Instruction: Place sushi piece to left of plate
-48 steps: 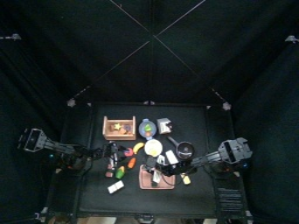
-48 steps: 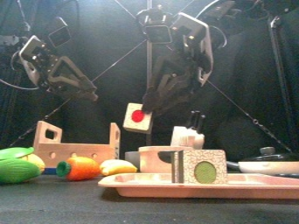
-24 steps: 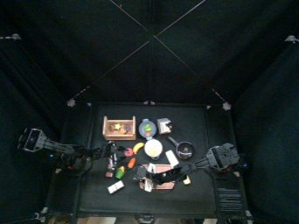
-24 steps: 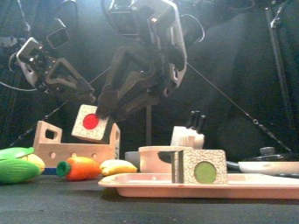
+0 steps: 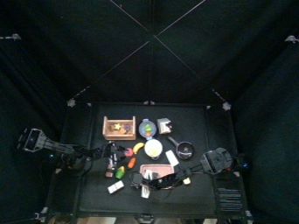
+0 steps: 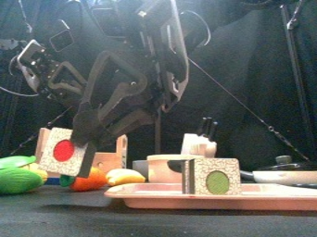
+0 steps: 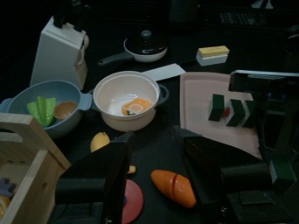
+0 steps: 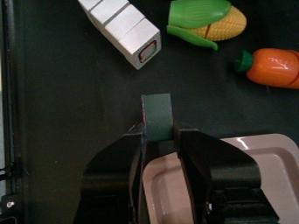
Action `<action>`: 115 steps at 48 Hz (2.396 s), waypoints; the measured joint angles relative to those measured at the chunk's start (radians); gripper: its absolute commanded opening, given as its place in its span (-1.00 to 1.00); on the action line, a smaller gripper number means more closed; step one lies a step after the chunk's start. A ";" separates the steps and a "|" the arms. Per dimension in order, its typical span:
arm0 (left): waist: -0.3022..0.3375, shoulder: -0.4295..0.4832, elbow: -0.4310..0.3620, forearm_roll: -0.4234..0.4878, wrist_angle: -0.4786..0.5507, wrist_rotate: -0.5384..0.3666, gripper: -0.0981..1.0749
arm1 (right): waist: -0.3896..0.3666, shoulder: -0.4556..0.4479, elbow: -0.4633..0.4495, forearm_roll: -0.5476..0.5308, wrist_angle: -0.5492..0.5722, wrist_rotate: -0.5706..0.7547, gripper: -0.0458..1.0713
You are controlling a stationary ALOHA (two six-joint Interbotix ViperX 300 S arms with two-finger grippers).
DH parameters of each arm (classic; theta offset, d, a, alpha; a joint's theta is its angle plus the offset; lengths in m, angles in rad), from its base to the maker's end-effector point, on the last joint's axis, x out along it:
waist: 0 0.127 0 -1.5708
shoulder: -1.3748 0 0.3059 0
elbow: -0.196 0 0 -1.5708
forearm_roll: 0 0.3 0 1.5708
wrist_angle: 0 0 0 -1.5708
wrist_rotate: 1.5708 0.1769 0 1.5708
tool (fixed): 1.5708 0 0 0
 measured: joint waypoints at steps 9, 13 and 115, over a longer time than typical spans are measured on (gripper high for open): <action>0.000 0.000 0.002 0.000 0.000 0.000 0.54 | 0.000 0.012 -0.005 0.000 0.002 0.000 0.21; 0.000 0.000 0.002 0.000 0.000 0.000 0.54 | -0.002 0.012 -0.003 0.000 0.006 0.000 0.23; 0.000 0.000 0.006 0.000 0.000 0.002 0.53 | -0.006 -0.101 0.017 0.032 0.094 0.000 0.54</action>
